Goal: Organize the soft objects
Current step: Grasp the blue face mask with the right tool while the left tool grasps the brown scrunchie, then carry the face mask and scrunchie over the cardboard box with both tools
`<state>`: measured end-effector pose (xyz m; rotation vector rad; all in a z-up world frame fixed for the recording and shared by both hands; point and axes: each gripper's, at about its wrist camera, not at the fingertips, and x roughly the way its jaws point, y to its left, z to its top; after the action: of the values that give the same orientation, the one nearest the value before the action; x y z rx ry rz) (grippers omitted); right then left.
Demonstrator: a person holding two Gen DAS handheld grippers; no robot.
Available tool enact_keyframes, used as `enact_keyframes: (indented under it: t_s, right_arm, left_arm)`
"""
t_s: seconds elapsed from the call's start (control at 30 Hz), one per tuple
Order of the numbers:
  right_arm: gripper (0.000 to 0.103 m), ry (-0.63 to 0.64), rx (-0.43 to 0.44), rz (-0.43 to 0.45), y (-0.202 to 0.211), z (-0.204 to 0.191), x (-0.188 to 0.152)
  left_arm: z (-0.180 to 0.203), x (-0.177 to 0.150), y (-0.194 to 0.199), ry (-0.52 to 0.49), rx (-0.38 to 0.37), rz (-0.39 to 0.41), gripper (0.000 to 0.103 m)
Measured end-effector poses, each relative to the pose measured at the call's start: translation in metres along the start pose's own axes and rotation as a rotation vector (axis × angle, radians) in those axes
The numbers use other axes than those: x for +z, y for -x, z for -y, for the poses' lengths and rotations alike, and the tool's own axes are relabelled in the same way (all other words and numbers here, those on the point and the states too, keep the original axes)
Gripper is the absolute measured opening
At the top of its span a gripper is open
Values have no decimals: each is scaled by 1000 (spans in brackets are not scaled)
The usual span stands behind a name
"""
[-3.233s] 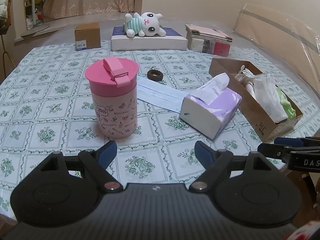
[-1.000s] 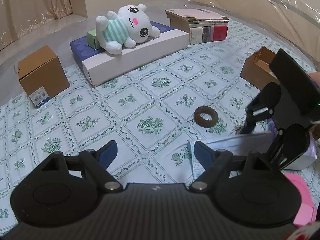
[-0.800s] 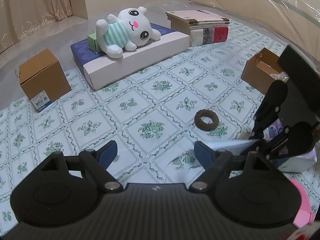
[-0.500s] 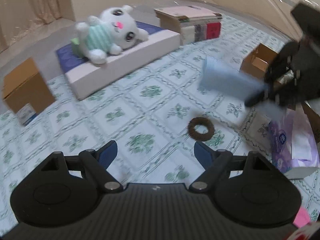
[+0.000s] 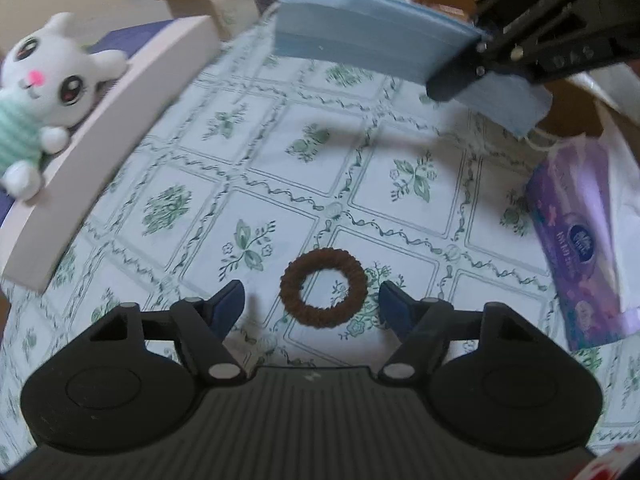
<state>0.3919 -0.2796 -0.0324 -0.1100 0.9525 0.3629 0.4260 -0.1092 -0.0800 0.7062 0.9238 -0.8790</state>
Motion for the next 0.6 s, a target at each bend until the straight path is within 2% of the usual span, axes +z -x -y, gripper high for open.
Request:
enact_keyframes:
  t_s: [0.1,0.13,0.27,0.3,0.43,0.6]
  right_arm:
    - [3,-6,0,4,-4,3,-2]
    - [3,-10,1,6,-4,5,-3]
    - [3,-22,2,16,-1,8,-6]
    - [3,-26,4,18,0,9,-7]
    - [3,-49,9,34,11,10,-10]
    - [3,-86,20,73,40,6,-13]
  left_arm:
    - [2,3,-8,-14,-4,-29,58]
    - [2,4,-10,-15,-7,-38,50]
    - [4,4,-11,-4,-31,-48,31]
    - [4,4,-10,2,-36,-53,19]
    - [4,8,7,44,-23,-58,16]
    - [9,21,63,112,51,18,16]
